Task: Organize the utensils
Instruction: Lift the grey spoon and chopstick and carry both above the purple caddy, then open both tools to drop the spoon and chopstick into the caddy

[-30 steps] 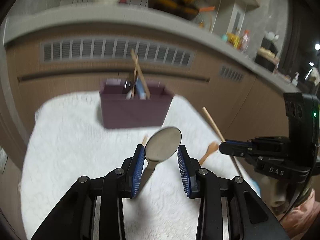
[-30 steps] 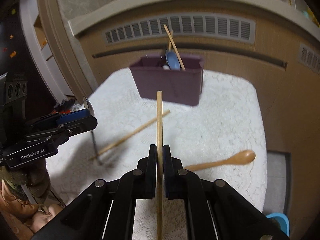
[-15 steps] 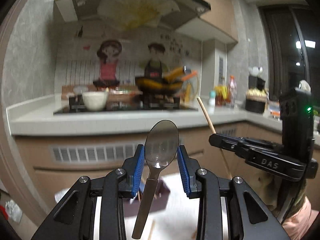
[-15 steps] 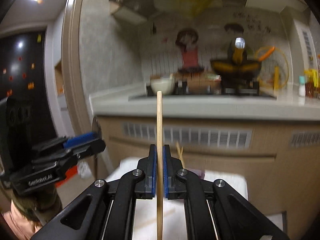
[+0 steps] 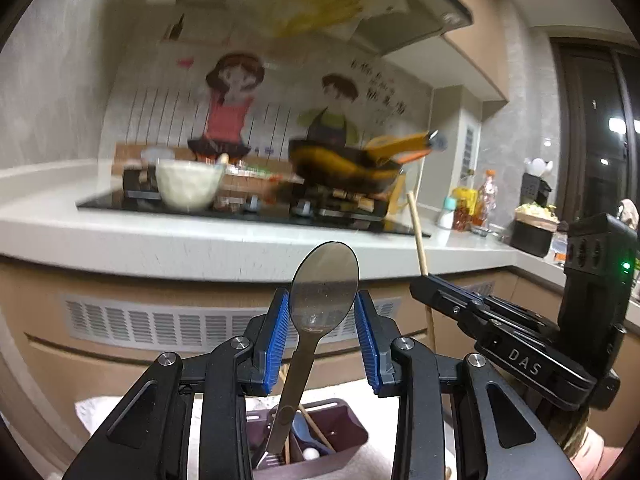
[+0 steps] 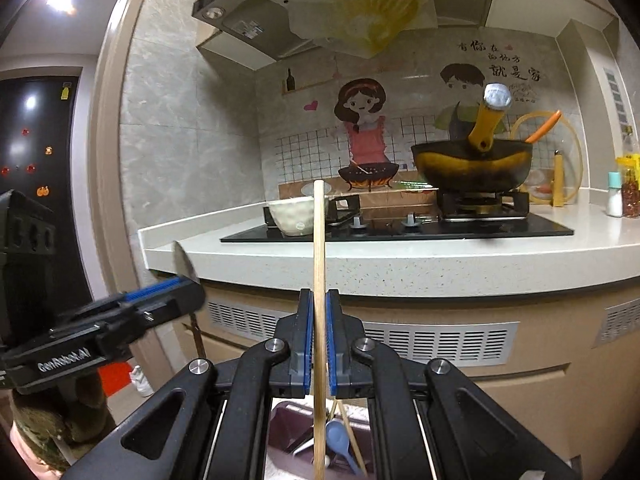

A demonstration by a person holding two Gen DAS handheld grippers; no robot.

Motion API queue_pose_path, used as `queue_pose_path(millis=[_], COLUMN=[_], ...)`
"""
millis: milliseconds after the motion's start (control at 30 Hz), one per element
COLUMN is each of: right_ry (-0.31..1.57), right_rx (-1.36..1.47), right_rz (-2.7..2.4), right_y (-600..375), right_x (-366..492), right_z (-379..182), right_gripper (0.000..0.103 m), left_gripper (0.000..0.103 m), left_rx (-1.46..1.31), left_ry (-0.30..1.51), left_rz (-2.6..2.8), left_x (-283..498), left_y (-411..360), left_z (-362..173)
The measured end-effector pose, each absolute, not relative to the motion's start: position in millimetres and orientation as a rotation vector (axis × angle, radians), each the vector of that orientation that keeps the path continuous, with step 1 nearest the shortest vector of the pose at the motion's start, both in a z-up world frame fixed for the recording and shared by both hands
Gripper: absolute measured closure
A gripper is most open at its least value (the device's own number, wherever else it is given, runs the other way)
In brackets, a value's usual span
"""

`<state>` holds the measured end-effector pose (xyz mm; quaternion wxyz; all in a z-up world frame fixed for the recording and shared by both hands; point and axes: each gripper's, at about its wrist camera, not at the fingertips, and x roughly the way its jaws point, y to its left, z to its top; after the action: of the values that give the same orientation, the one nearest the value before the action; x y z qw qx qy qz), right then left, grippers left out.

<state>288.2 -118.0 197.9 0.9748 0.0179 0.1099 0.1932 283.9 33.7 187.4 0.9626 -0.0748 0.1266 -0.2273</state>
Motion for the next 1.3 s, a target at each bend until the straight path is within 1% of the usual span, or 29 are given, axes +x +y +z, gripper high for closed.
queue_pose_path(millis=[200,400,700,833,967,1000,1067,1133,1300], right_ry=[0.297,0.396,0.582,0.674,0.725,0.731,0.734,0.723,0.712], right_rx=[0.046,0.032,0.005,-0.031,-0.063,-0.065,-0.062,-0.058,-0.062], right_rz=[0.380,0.343,0.338,0.335,0.319,0.314,0.301,0.282,0.217], right_y=[-115,-110,-105,-102,-105,-106,-114,-124,-153], right_x=[340,375,389,386,376,373,359,343,291], right_z=[160,108,38,14,2,1,3,7,12], right_gripper=[0.097,0.097,0.097,0.096,0.096,0.094,0.087,0.075,0.061], left_gripper=[0.069,0.069,0.069,0.068,0.066,0.064,0.057,0.051,0.050], left_rx=[-0.181,-0.205,-0.232,-0.203,-0.180,-0.173,-0.158,-0.116,-0.080], left_ry=[0.353,0.449,0.537,0.592,0.672,0.694,0.713,0.749,0.771], left_rz=[-0.483,-0.506,-0.473,-0.434,-0.429,-0.427,-0.429,-0.421,-0.412], left_x=[337,364,359,347,326,320,305,290,247], left_y=[31,32,43,43,40,39,39,35,31], left_z=[141,96,55,38,12,5,-7,-16,-32])
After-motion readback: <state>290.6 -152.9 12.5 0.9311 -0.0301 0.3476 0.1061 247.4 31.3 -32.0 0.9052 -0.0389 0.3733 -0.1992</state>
